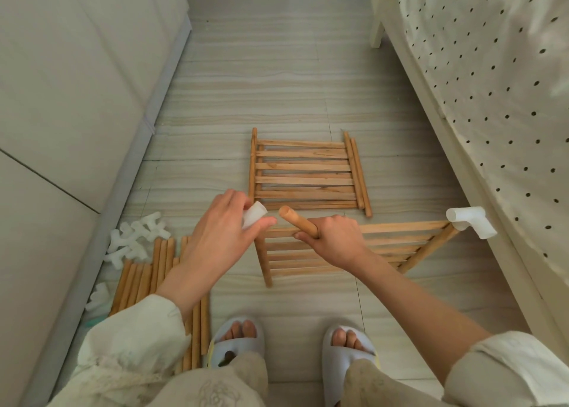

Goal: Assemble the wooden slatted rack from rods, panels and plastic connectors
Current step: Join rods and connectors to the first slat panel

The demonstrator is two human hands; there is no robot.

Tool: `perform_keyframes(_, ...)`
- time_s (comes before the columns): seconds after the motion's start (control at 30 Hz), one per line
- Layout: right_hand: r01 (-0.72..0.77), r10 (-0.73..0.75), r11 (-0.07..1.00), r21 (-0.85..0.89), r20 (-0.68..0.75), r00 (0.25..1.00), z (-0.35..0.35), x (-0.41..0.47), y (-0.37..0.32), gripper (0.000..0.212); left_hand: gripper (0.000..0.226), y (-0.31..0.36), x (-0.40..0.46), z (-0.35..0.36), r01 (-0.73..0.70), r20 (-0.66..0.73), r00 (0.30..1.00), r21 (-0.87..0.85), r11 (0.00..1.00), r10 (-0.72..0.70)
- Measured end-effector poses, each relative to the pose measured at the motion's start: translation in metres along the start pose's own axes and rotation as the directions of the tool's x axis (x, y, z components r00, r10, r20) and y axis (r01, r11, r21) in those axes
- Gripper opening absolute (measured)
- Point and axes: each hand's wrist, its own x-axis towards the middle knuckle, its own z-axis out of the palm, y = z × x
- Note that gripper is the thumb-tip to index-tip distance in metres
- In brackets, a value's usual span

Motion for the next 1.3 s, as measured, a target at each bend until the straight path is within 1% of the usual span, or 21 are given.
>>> perform_keyframes(0.07, 0.000, 0.000, 1.000, 0.007, 0.005, 1.000, 0.000, 0.000, 0.000, 0.035, 0.051, 0.001, 0.002, -0.002, -0.036, 0.071, 0.997, 0.071, 0.997, 0.031)
perform_keyframes(0.1, 0.000, 0.000, 1.000, 0.013, 0.007, 1.000, 0.001, 0.001, 0.001, 0.034, 0.050, 0.000, 0.003, -0.004, -0.035, 0.116, 0.993, 0.070, 0.997, 0.027)
perform_keyframes(0.17, 0.003, -0.003, 1.000, 0.020, 0.008, 1.000, 0.001, 0.001, 0.001, 0.032, 0.044, 0.000, 0.006, -0.011, -0.030, 0.244, 0.970, 0.039, 0.999, 0.020)
perform_keyframes(0.23, 0.002, -0.002, 1.000, 0.020, 0.005, 1.000, 0.001, 0.002, 0.001, 0.032, 0.030, -0.002, 0.009, -0.019, 0.015, 0.383, 0.924, -0.030, 0.999, -0.002)
perform_keyframes(0.27, 0.002, -0.002, 1.000, 0.020, 0.005, 1.000, 0.000, 0.001, 0.001, 0.033, 0.023, -0.004, 0.011, -0.021, 0.030, 0.409, 0.913, -0.044, 0.999, -0.010)
perform_keyframes(0.3, 0.001, -0.001, 1.000, 0.021, 0.005, 1.000, 0.000, 0.002, 0.001, 0.033, 0.022, -0.005, 0.011, -0.023, 0.036, 0.386, 0.923, -0.049, 0.998, -0.014)
perform_keyframes(0.33, 0.000, -0.001, 1.000, 0.021, 0.007, 1.000, -0.001, 0.002, 0.000, 0.033, 0.026, -0.006, 0.011, -0.024, 0.052, 0.331, 0.943, -0.059, 0.997, -0.030)
perform_keyframes(0.37, 0.000, 0.000, 1.000, 0.019, 0.009, 1.000, -0.001, 0.002, 0.000, 0.033, 0.029, -0.006, 0.012, -0.023, 0.102, 0.251, 0.965, -0.107, 0.989, -0.072)
perform_keyframes(0.4, 0.001, -0.001, 1.000, 0.016, 0.010, 1.000, -0.002, 0.002, 0.000, 0.033, 0.030, -0.004, 0.012, -0.023, 0.193, 0.172, 0.973, -0.222, 0.956, -0.156)
perform_keyframes(0.43, 0.002, -0.002, 1.000, 0.013, 0.010, 1.000, -0.002, 0.002, 0.000, 0.034, 0.029, -0.002, 0.013, -0.022, 0.298, 0.138, 0.954, -0.379, 0.876, -0.265)
perform_keyframes(0.47, 0.003, -0.003, 1.000, 0.013, 0.010, 1.000, -0.001, 0.002, 0.000, 0.034, 0.028, 0.000, 0.014, -0.022, 0.392, 0.160, 0.917, -0.530, 0.752, -0.366)
perform_keyframes(0.5, 0.002, -0.003, 1.000, 0.019, 0.012, 1.000, -0.001, 0.002, 0.000, 0.033, 0.026, 0.000, 0.015, -0.021, 0.462, 0.221, 0.878, -0.627, 0.628, -0.425)
perform_keyframes(0.53, 0.001, -0.001, 1.000, 0.028, 0.014, 1.000, -0.001, 0.002, 0.000, 0.031, 0.026, -0.001, 0.015, -0.019, 0.498, 0.278, 0.857, -0.666, 0.556, -0.434)
perform_keyframes(0.63, 0.003, -0.004, 0.999, 0.034, 0.022, 1.000, -0.001, 0.002, 0.000, 0.028, 0.028, -0.001, 0.013, -0.013, 0.514, 0.339, 0.850, -0.702, 0.494, -0.402)
perform_keyframes(0.73, -0.002, 0.001, 1.000, 0.029, 0.024, 1.000, 0.000, 0.003, 0.001, 0.030, 0.017, 0.004, 0.012, -0.012, 0.510, 0.377, 0.854, -0.747, 0.426, -0.360)
perform_keyframes(0.87, -0.011, 0.010, 1.000, 0.021, 0.029, 1.000, 0.000, 0.003, 0.001, 0.041, 0.015, 0.004, 0.012, -0.007, 0.522, 0.379, 0.848, -0.719, 0.459, -0.371)
perform_keyframes(0.93, -0.011, 0.011, 1.000, 0.016, 0.031, 0.999, 0.000, 0.003, 0.001, 0.042, 0.013, 0.006, 0.011, -0.005, 0.520, 0.366, 0.848, -0.716, 0.466, -0.384)
perform_keyframes(1.07, -0.007, 0.006, 1.000, 0.023, 0.027, 1.000, 0.000, 0.003, 0.001, 0.043, 0.019, 0.002, 0.009, -0.003, 0.497, 0.332, 0.851, -0.761, 0.418, -0.407)
perform_keyframes(1.13, -0.002, 0.001, 1.000, 0.024, 0.021, 1.000, 0.000, 0.003, 0.001, 0.037, 0.025, 0.000, 0.008, -0.002, 0.475, 0.312, 0.861, -0.775, 0.416, -0.402)
perform_keyframes(1.2, 0.002, -0.002, 1.000, 0.021, 0.020, 1.000, 0.000, 0.003, 0.002, 0.033, 0.029, -0.002, 0.008, 0.000, 0.429, 0.275, 0.891, -0.772, 0.469, -0.362)
perform_keyframes(1.3, 0.001, -0.001, 1.000, 0.014, 0.018, 1.000, 0.001, 0.004, 0.002, 0.041, 0.037, 0.001, 0.008, 0.001, 0.346, 0.209, 0.934, -0.724, 0.596, -0.288)
